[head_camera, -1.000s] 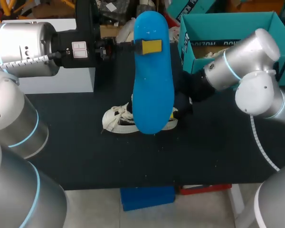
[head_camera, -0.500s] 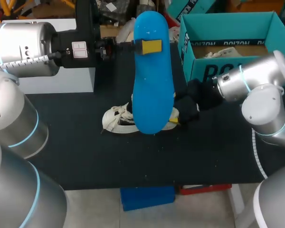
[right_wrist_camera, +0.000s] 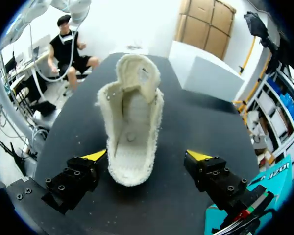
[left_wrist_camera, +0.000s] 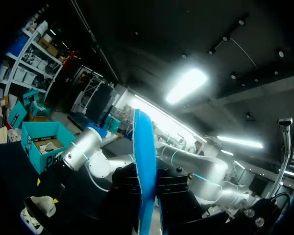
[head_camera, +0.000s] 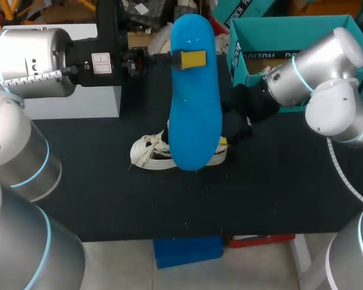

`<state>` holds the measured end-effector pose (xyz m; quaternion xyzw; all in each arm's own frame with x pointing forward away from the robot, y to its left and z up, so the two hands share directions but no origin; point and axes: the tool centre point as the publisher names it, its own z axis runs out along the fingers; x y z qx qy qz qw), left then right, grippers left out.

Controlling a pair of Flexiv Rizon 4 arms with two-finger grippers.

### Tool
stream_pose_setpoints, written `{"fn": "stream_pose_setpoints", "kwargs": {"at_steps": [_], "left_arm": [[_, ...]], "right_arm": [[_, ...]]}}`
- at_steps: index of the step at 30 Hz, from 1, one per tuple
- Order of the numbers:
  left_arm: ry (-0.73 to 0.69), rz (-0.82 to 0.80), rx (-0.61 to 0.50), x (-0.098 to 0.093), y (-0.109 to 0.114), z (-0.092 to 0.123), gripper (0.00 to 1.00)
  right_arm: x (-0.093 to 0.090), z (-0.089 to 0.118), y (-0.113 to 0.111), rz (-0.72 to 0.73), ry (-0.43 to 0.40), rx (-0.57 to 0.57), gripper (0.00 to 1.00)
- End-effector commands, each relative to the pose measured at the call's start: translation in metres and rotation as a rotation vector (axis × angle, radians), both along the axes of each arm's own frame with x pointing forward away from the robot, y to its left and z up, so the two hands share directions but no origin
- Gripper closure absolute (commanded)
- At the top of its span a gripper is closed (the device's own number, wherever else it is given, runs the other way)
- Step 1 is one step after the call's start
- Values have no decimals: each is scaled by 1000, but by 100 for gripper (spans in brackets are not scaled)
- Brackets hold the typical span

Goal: Take the shoe out of the shoebox, open the shoe tongue, remove and reinsert the insole, then place the shoe into the shoebox

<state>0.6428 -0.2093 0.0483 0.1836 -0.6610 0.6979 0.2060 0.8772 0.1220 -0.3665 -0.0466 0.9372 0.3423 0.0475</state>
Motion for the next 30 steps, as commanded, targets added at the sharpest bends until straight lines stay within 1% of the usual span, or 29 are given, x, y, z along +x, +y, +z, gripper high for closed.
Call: {"fn": "stream_pose_setpoints", "kwargs": {"at_steps": [1,4,8,12,16,19,25,30], "left_arm": [[2,2,4,-1,0,0,100],[2,2,4,-1,0,0,100],[2,2,4,-1,0,0,100],[2,2,4,-1,0,0,100],[2,2,4,-1,0,0,100],[2,2,4,-1,0,0,100],[2,2,4,-1,0,0,100],[2,2,4,-1,0,0,100]], "right_arm": [[12,13,10,12,-9,-459,0],[16,17,16,26,-17,-608,0],[19,24,23,20,-31,-730,0],[18,23,31,18,-15,-809,0],[15,21,38,9,-2,-853,0],[14,17,43,-10,-1,-858,0],[18,15,57,-25,2,-887,0],[22,10,63,-44,18,-876,0]]}}
